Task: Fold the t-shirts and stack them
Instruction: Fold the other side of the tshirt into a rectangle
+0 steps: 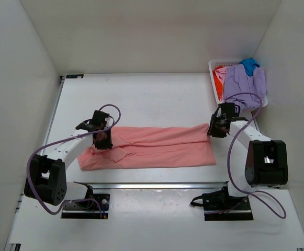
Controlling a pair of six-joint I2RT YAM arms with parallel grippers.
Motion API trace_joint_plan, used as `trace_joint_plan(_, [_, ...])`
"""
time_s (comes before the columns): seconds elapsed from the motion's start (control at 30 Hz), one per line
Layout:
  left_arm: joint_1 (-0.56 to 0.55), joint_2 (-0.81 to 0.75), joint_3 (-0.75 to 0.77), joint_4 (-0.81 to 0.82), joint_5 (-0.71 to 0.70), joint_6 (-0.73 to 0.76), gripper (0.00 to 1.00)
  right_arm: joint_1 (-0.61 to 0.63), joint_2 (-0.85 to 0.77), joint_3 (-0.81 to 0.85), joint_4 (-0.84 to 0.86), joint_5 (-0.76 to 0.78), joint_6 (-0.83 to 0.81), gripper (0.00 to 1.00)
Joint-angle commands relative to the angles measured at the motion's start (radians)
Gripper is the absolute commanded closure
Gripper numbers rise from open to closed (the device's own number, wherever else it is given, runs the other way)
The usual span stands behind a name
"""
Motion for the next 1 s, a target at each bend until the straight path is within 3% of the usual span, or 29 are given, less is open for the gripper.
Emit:
trace_joint_plan(0.0, [-0.002, -0.012, -0.011, 0.007, 0.024, -0.009, 0.66, 0.009, -0.032, -0.033, 0.027, 0.009, 0.012, 0.72])
trace_joint_plan(0.2, [0.001, -0.029, -0.017, 0.010, 0.017, -0.006, 0.65, 0.001, 0.005, -0.041, 0.039, -0.040, 0.009, 0.74])
trace_joint_plan(0.27, [0.005, -0.026, -0.020, 0.010, 0.020, -0.006, 0.65, 0.003, 0.008, -0.052, 0.039, -0.047, 0.015, 0.95])
trace_joint_plan(0.3, [0.004, -0.028, -0.020, 0.007, 0.015, -0.009, 0.65, 0.007, -0.006, -0.049, 0.038, -0.033, 0.015, 1.00])
trace_joint_plan(0.6, [0.004, -0.032, -0.024, 0.010, 0.020, -0.008, 0.64, -0.004, -0.156, -0.047, -0.063, -0.036, 0.006, 1.00])
trace_joint_plan(0.97, [0.002, -0.038, -0.030, 0.007, 0.015, -0.006, 0.64, -0.040, -0.214, -0.105, -0.119, -0.047, -0.002, 1.00])
